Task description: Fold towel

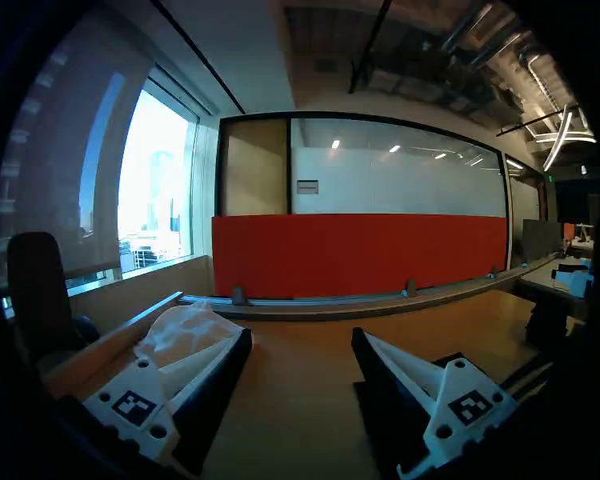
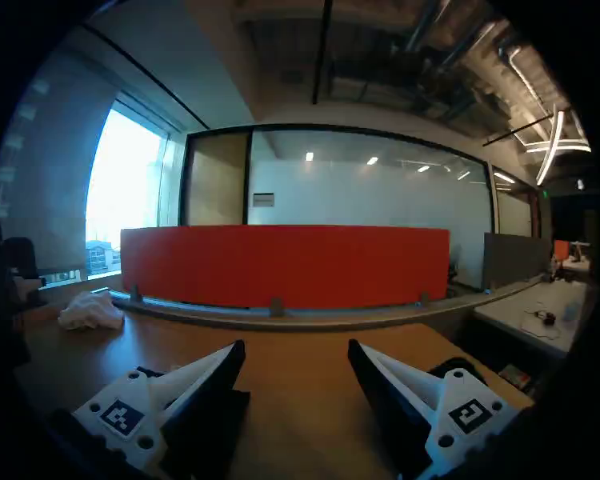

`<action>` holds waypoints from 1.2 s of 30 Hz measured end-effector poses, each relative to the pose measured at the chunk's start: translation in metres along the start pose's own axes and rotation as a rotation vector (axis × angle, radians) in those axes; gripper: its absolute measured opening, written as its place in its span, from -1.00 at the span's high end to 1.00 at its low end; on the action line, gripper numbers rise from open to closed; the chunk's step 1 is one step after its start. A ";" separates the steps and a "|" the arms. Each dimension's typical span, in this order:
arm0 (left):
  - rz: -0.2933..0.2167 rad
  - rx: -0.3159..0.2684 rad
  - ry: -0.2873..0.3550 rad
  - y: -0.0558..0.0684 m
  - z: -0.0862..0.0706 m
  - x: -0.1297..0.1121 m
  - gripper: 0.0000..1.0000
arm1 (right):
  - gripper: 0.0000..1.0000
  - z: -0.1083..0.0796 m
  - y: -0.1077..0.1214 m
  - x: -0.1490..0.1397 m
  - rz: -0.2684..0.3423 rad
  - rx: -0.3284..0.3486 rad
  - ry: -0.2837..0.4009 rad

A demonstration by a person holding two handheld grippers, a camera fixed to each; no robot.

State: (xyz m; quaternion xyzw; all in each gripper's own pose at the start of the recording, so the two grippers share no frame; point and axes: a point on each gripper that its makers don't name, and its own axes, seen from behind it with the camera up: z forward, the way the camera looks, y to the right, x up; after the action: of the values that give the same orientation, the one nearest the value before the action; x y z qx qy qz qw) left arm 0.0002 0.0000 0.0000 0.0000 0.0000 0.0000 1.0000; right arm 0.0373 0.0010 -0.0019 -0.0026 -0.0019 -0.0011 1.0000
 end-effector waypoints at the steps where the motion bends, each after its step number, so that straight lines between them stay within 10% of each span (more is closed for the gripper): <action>1: 0.001 0.000 0.000 0.000 0.000 0.005 -0.85 | -0.99 -0.001 0.000 0.007 -0.002 -0.001 0.001; 18: 0.015 -0.019 -0.028 0.000 0.001 0.052 -0.85 | -0.99 -0.004 -0.008 0.065 -0.025 0.018 -0.025; 36: 0.113 -0.243 -0.182 0.030 -0.005 0.040 -0.85 | -1.00 -0.011 -0.058 0.065 -0.137 0.280 -0.162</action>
State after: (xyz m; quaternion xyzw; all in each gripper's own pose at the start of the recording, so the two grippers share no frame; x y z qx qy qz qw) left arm 0.0401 0.0305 -0.0054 -0.1211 -0.0905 0.0565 0.9869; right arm 0.1025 -0.0574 -0.0128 0.1370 -0.0828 -0.0688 0.9847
